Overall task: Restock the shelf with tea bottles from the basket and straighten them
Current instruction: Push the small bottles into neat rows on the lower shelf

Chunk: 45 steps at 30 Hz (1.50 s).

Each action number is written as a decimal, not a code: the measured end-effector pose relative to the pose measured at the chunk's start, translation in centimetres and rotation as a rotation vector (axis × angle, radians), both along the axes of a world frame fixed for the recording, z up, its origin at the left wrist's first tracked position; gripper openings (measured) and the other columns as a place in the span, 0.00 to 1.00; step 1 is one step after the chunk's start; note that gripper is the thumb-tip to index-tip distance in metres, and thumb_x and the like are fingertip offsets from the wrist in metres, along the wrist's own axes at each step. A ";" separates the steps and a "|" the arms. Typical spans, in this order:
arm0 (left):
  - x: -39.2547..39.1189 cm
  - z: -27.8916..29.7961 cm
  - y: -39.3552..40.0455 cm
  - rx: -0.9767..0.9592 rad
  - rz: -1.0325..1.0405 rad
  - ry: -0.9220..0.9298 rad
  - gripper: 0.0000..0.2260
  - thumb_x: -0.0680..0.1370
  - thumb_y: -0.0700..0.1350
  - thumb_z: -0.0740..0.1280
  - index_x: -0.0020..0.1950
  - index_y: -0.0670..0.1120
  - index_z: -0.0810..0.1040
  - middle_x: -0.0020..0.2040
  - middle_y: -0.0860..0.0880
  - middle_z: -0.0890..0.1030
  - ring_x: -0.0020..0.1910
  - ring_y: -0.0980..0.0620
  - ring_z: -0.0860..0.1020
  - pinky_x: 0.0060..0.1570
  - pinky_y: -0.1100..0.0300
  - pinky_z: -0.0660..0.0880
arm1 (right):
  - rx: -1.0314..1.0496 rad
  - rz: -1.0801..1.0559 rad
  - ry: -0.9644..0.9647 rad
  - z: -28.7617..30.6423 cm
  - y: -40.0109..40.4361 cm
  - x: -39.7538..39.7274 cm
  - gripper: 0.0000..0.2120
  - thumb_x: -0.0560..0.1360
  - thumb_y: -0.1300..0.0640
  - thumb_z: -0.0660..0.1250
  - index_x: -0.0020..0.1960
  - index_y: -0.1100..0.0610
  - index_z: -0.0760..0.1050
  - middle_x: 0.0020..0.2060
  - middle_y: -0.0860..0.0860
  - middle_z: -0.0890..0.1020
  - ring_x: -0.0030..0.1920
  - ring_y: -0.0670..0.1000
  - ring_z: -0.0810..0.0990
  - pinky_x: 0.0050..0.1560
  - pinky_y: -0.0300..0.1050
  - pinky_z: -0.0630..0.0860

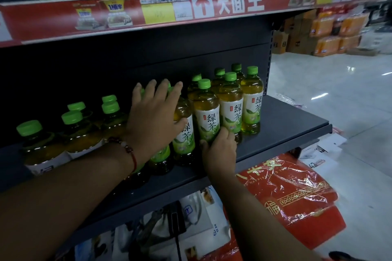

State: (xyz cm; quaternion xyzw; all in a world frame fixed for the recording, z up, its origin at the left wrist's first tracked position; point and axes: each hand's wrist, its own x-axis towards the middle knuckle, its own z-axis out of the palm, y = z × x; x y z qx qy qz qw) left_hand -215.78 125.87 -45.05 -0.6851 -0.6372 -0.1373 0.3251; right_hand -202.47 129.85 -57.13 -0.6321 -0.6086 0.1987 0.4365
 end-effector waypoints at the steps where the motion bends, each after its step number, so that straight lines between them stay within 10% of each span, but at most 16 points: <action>1: 0.3 0.1 -0.1 0.008 0.005 -0.008 0.37 0.71 0.63 0.65 0.76 0.48 0.60 0.73 0.42 0.66 0.72 0.39 0.63 0.70 0.39 0.56 | 0.007 0.010 0.016 0.0 -0.1 0.2 0.24 0.76 0.52 0.70 0.66 0.59 0.67 0.62 0.56 0.72 0.62 0.57 0.71 0.61 0.52 0.71; 8: 3.8 -0.2 -1.5 -0.096 -0.195 -0.234 0.46 0.70 0.69 0.64 0.78 0.48 0.49 0.78 0.46 0.54 0.78 0.46 0.48 0.75 0.52 0.43 | 0.061 0.209 0.197 -0.6 -1.7 3.0 0.25 0.73 0.58 0.73 0.66 0.53 0.66 0.61 0.51 0.77 0.62 0.52 0.75 0.62 0.54 0.75; 13: 5.0 -1.2 -4.4 -0.207 -0.413 -0.702 0.32 0.68 0.59 0.74 0.67 0.60 0.64 0.62 0.60 0.73 0.64 0.57 0.71 0.61 0.61 0.71 | 0.167 0.297 0.156 0.6 -2.8 5.5 0.26 0.71 0.58 0.74 0.66 0.51 0.67 0.60 0.47 0.77 0.61 0.48 0.76 0.58 0.55 0.78; 18: 4.4 -2.1 -7.0 -0.244 -0.474 -1.126 0.28 0.69 0.49 0.76 0.64 0.61 0.68 0.55 0.62 0.78 0.55 0.65 0.76 0.51 0.69 0.74 | -0.032 0.396 -0.075 4.1 -4.6 7.1 0.27 0.67 0.54 0.79 0.59 0.45 0.70 0.54 0.41 0.77 0.55 0.46 0.77 0.53 0.47 0.78; 21: 3.0 -3.2 -7.8 -0.198 -0.443 -1.340 0.25 0.68 0.46 0.77 0.61 0.59 0.72 0.52 0.58 0.81 0.53 0.60 0.79 0.50 0.62 0.76 | -0.196 0.605 -0.106 6.2 -5.8 7.9 0.19 0.70 0.58 0.76 0.56 0.45 0.73 0.50 0.39 0.77 0.50 0.42 0.77 0.44 0.33 0.75; 24: 1.2 -4.7 -8.6 -0.167 -0.444 -1.503 0.22 0.68 0.43 0.77 0.56 0.59 0.74 0.51 0.54 0.83 0.52 0.56 0.81 0.53 0.50 0.79 | -0.196 0.612 0.255 7.7 -5.3 7.6 0.08 0.77 0.62 0.69 0.52 0.51 0.79 0.50 0.47 0.82 0.52 0.48 0.80 0.51 0.37 0.78; 28: -0.1 -5.6 -8.8 -0.133 -0.481 -1.574 0.21 0.69 0.39 0.76 0.56 0.57 0.75 0.51 0.55 0.84 0.51 0.56 0.82 0.52 0.47 0.79 | -0.027 0.331 0.402 10.9 0.0 3.7 0.09 0.79 0.57 0.66 0.59 0.54 0.78 0.50 0.51 0.82 0.47 0.53 0.82 0.55 0.55 0.81; 31: -0.6 -5.6 -8.1 -0.156 -0.475 -1.557 0.22 0.67 0.46 0.76 0.57 0.61 0.74 0.52 0.56 0.83 0.52 0.58 0.82 0.53 0.51 0.79 | -0.078 0.297 0.362 13.7 4.2 0.4 0.20 0.78 0.55 0.68 0.67 0.60 0.72 0.54 0.56 0.81 0.42 0.53 0.83 0.51 0.51 0.82; 40: -1.6 -5.8 -6.9 -0.200 -0.468 -1.617 0.24 0.69 0.40 0.75 0.58 0.60 0.74 0.50 0.58 0.84 0.49 0.59 0.82 0.53 0.49 0.79 | -0.066 0.105 -0.240 14.3 9.8 -2.8 0.20 0.76 0.41 0.69 0.49 0.60 0.75 0.39 0.54 0.80 0.38 0.52 0.79 0.37 0.46 0.74; 45: -1.8 -5.8 -6.5 -0.219 -0.490 -1.602 0.23 0.68 0.44 0.77 0.58 0.61 0.74 0.52 0.58 0.83 0.51 0.59 0.82 0.54 0.51 0.79 | -0.100 0.238 -0.202 14.3 10.3 -2.5 0.17 0.75 0.44 0.71 0.51 0.57 0.77 0.38 0.51 0.79 0.36 0.49 0.82 0.32 0.40 0.79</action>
